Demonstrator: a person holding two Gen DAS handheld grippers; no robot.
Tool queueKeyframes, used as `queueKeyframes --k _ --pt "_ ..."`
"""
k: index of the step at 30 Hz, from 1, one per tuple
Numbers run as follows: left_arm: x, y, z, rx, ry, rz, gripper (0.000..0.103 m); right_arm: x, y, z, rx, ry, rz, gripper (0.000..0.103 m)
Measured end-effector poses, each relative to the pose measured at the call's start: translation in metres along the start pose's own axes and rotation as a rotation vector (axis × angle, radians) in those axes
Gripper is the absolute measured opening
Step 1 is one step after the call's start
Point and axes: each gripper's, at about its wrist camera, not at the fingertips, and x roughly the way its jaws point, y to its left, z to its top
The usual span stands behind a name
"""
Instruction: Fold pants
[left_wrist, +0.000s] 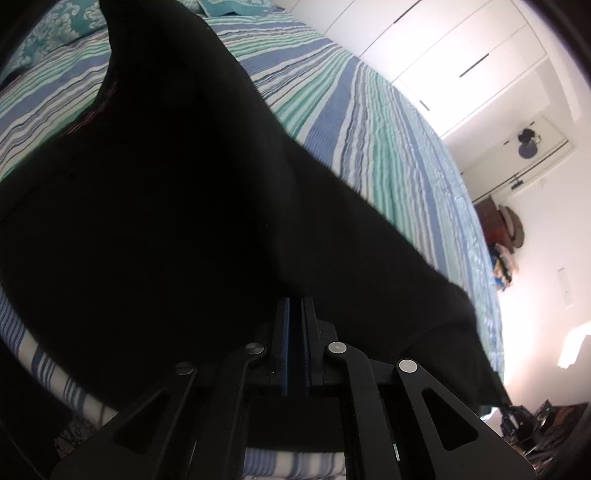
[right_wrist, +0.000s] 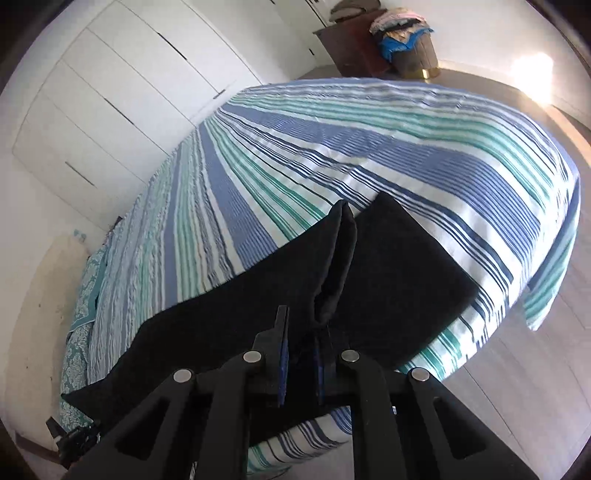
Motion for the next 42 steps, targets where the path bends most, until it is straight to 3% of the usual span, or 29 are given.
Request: queueKeyframes --k 2,9,10,11,13,15,16,20,23,27,29,30,31,35,38,42 --pt "-0.008 0.008 -0.005 -0.017 -0.011 -0.002 0.004 0.0 -0.01 0.001 0.035 0.0 -0.017 0.012" --pt "-0.032 0.014 0.034 -0.05 -0.099 -0.071 0.004 -0.003 -0.009 0.013 0.018 -0.064 -0.036 0.012" --pt "-0.034 0.018 0.035 -0.071 -0.094 -0.067 0.009 -0.004 -0.009 0.013 0.019 -0.074 -0.033 0.012" --pt "-0.036 0.022 0.033 -0.087 -0.086 -0.061 0.014 -0.005 -0.009 0.012 0.027 -0.081 -0.025 0.012" --pt "-0.042 0.029 0.024 -0.096 -0.077 -0.069 0.066 -0.007 -0.006 0.009 0.03 -0.102 -0.006 0.012" --pt "-0.048 0.034 0.015 -0.085 -0.079 -0.058 0.082 -0.011 -0.001 0.008 0.005 -0.127 0.004 0.012" --pt "-0.051 0.042 0.011 -0.08 -0.067 -0.069 0.083 -0.013 0.0 0.007 -0.007 -0.14 0.01 0.012" --pt "-0.026 0.045 0.018 -0.109 0.044 -0.106 0.082 -0.025 0.001 0.004 -0.006 -0.199 0.106 0.012" --pt "-0.006 0.044 0.024 -0.122 0.04 -0.043 0.082 -0.03 -0.002 0.002 0.017 -0.213 0.14 0.012" --pt "0.013 0.04 0.033 -0.145 0.015 -0.021 0.078 -0.031 0.001 0.001 0.009 -0.213 0.14 0.012" --pt "0.016 0.039 0.036 -0.148 -0.002 -0.036 0.049 -0.032 0.002 0.002 0.002 -0.217 0.139 0.012" --pt "0.016 0.039 0.039 -0.156 0.001 -0.036 0.012 -0.032 0.002 0.002 0.005 -0.215 0.136 0.012" --pt "0.012 0.04 0.042 -0.172 0.0 -0.063 0.007 -0.031 0.001 0.004 0.011 -0.209 0.133 0.012" --pt "-0.032 0.033 0.052 -0.16 -0.076 -0.179 0.006 -0.024 -0.005 0.017 0.024 -0.167 0.107 0.012" --pt "-0.073 0.043 0.052 -0.138 -0.095 -0.225 0.006 -0.023 -0.007 0.029 -0.012 -0.164 0.073 0.012" --pt "-0.087 0.061 0.034 -0.119 -0.047 -0.198 0.006 -0.006 -0.017 0.037 -0.026 -0.069 -0.005 0.012"
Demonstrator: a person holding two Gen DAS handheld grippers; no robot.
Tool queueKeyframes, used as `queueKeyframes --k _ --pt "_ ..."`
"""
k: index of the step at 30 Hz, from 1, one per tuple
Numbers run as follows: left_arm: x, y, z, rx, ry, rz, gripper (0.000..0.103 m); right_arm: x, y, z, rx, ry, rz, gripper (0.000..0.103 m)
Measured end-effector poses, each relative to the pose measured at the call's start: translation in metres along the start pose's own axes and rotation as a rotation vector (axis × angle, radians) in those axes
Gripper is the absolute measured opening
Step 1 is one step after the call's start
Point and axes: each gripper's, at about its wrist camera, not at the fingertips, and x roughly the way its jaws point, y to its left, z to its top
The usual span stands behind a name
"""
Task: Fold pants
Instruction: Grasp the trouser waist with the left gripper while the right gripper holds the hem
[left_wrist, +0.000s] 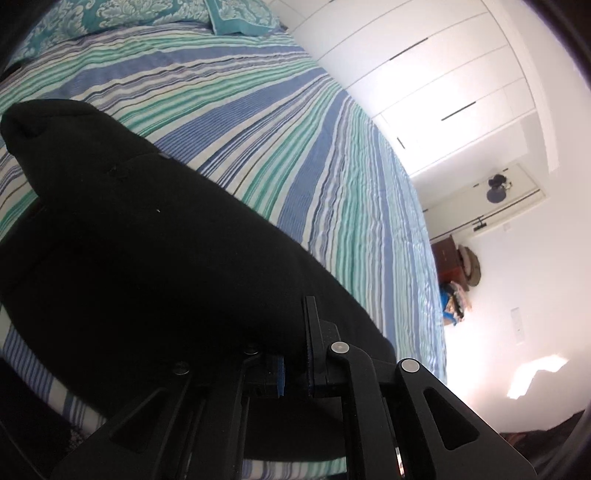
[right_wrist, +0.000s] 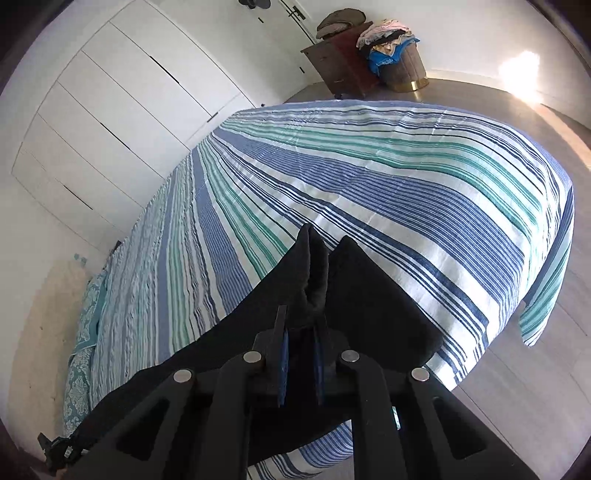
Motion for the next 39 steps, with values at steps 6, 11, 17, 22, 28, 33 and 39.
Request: queueKeyframes --k 6,11,17,22,28,33,39 --pt "0.01 0.009 -0.034 -0.037 0.041 0.059 0.006 0.009 -0.013 -0.002 0.02 0.069 -0.052 0.012" --pt "0.022 0.0 -0.031 -0.018 0.066 0.106 0.006 0.019 -0.017 -0.002 0.001 0.145 -0.11 0.012" --pt "0.023 0.0 -0.027 -0.021 0.075 0.112 0.006 0.022 -0.021 0.001 -0.02 0.191 -0.159 0.012" --pt "0.03 -0.004 -0.033 0.016 0.112 0.123 0.006 0.016 -0.026 0.006 -0.048 0.19 -0.211 0.012" --pt "0.037 0.005 -0.037 -0.011 0.148 0.141 0.006 0.021 -0.039 0.005 -0.001 0.229 -0.224 0.012" --pt "0.035 0.002 -0.039 0.004 0.16 0.159 0.006 0.021 -0.032 0.004 -0.043 0.227 -0.256 0.012" --pt "0.043 0.009 -0.045 -0.005 0.202 0.206 0.006 0.027 -0.027 0.004 -0.059 0.238 -0.293 0.012"
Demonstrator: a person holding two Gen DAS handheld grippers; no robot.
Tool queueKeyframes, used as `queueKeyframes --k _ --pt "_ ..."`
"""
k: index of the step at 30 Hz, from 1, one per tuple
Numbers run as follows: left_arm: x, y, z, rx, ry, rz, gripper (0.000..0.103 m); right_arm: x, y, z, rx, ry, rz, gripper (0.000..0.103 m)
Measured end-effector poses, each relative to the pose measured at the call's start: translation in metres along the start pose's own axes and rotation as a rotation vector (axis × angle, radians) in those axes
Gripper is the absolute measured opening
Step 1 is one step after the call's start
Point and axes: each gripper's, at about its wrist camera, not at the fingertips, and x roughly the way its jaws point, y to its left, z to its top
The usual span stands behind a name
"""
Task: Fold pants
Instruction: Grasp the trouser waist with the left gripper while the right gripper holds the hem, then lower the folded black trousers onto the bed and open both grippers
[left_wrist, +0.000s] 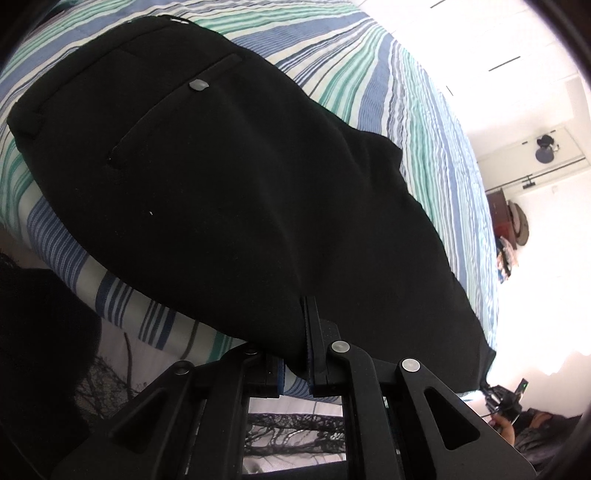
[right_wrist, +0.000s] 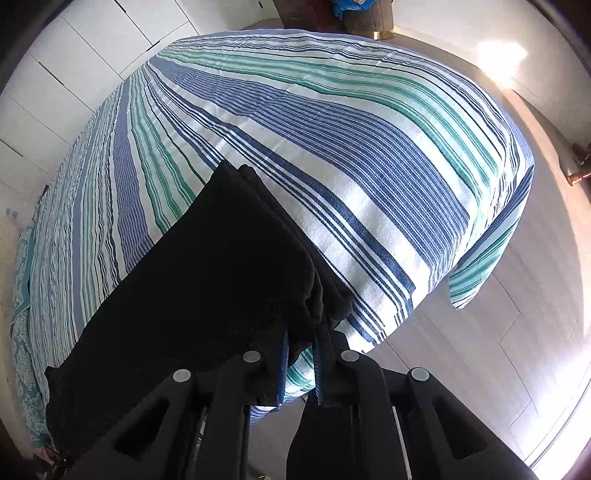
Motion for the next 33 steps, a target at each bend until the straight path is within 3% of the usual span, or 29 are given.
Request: queueKeyframes --k 4,7,8,9,11,13,15,18,22,24,28,31,33 --pt "0.003 0.0 0.0 0.012 0.009 0.008 0.007 -0.002 0.003 -0.001 0.0 -0.01 -0.023 0.012" --pt "0.011 0.003 0.005 -0.003 0.034 -0.009 0.012 -0.004 0.002 -0.002 0.009 -0.018 0.015 0.026" --pt "0.012 0.005 0.004 -0.017 0.043 -0.024 0.014 -0.007 0.003 -0.002 0.006 -0.026 0.04 0.04" --pt "0.011 0.007 0.003 -0.03 0.057 -0.04 0.021 -0.011 0.005 -0.004 0.0 -0.039 0.034 0.062" --pt "0.008 0.009 -0.001 -0.026 0.075 -0.036 0.038 -0.024 0.009 -0.008 -0.029 -0.086 -0.012 0.092" --pt "-0.002 0.007 -0.013 -0.007 0.087 0.038 0.069 -0.038 0.012 -0.012 -0.063 -0.121 -0.022 0.092" --pt "-0.018 0.001 -0.026 0.023 0.073 0.077 0.069 -0.055 0.014 -0.018 -0.104 -0.182 -0.1 0.092" --pt "-0.042 -0.03 -0.036 0.141 0.037 0.018 0.069 -0.089 0.029 -0.038 -0.181 -0.34 -0.177 0.092" --pt "-0.037 -0.091 -0.003 0.312 0.011 -0.149 0.074 -0.114 0.074 -0.075 -0.282 -0.472 -0.073 0.093" --pt "-0.013 -0.114 0.031 0.347 0.02 -0.269 0.074 -0.113 0.107 -0.091 -0.349 -0.474 0.013 0.095" --pt "0.061 -0.136 0.101 0.302 0.127 -0.352 0.074 -0.092 0.165 -0.128 -0.466 -0.419 0.175 0.096" --pt "0.115 -0.137 0.139 0.22 0.165 -0.302 0.074 -0.062 0.189 -0.147 -0.537 -0.319 0.189 0.096" --pt "0.142 -0.13 0.16 0.165 0.138 -0.225 0.064 -0.053 0.199 -0.152 -0.588 -0.296 0.183 0.096"
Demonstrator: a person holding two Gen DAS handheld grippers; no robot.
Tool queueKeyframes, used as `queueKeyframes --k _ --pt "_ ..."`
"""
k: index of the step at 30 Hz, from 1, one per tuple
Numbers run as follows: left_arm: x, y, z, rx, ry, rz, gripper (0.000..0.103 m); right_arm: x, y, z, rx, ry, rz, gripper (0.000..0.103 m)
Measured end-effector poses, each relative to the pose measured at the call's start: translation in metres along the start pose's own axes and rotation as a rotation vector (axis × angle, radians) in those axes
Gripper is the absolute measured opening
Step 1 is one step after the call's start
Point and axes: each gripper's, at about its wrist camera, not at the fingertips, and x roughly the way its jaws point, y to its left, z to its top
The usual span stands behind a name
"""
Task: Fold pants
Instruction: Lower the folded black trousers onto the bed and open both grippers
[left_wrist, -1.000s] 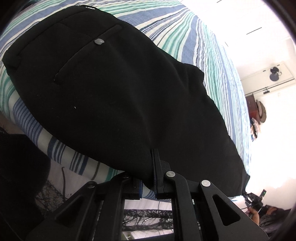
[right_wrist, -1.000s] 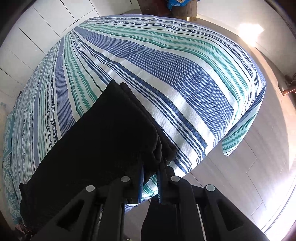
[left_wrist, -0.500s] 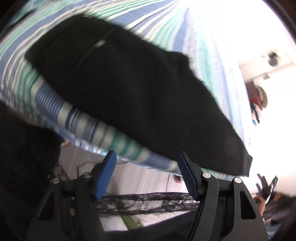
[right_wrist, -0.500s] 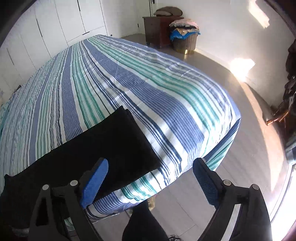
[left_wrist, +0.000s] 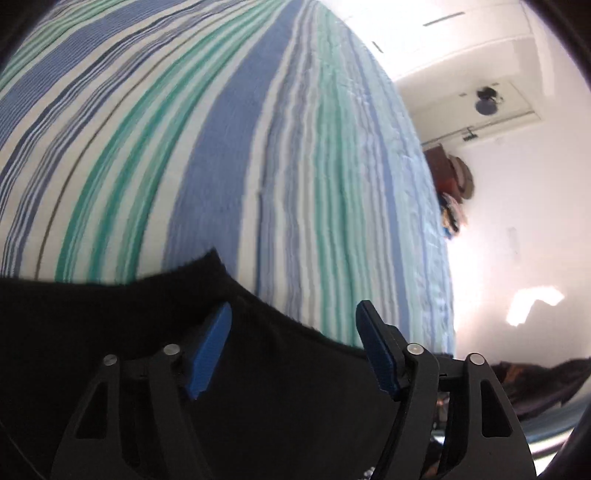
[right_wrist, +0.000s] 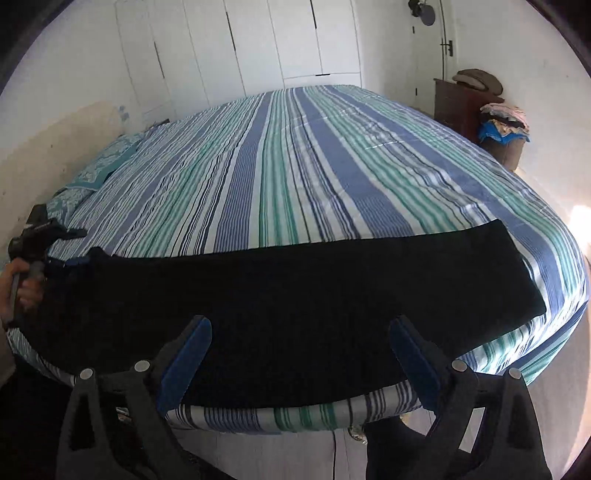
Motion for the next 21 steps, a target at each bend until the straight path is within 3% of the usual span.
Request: queueKeyframes --k 1,2,4,6,9,12,17,21 --pt "0.007 0.006 0.009 -0.021 -0.025 0.017 0.051 0.002 0.004 -0.002 -0.02 0.003 -0.002 0.096" --pt "0.009 0.009 0.017 -0.026 -0.064 0.047 0.045 0.005 0.006 -0.002 -0.031 0.01 0.0 0.096" --pt "0.01 0.018 0.029 -0.035 -0.112 0.131 0.053 0.012 0.006 -0.004 -0.035 0.029 -0.002 0.096" --pt "0.007 0.021 0.033 -0.048 -0.13 0.105 0.055 0.016 0.005 -0.005 -0.027 0.037 0.006 0.096" --pt "-0.012 0.0 0.026 0.027 -0.147 0.045 0.073 0.017 0.001 -0.002 -0.008 0.023 0.02 0.096" --pt "-0.034 -0.027 -0.008 0.195 -0.126 0.104 0.084 0.023 -0.002 -0.001 0.008 0.037 0.028 0.096" --pt "-0.067 -0.049 -0.113 0.393 -0.105 0.176 0.089 0.037 0.019 0.001 -0.067 0.072 0.073 0.096" --pt "-0.058 -0.045 -0.156 0.473 -0.12 0.338 0.093 0.068 0.042 -0.006 -0.128 0.17 0.078 0.096"
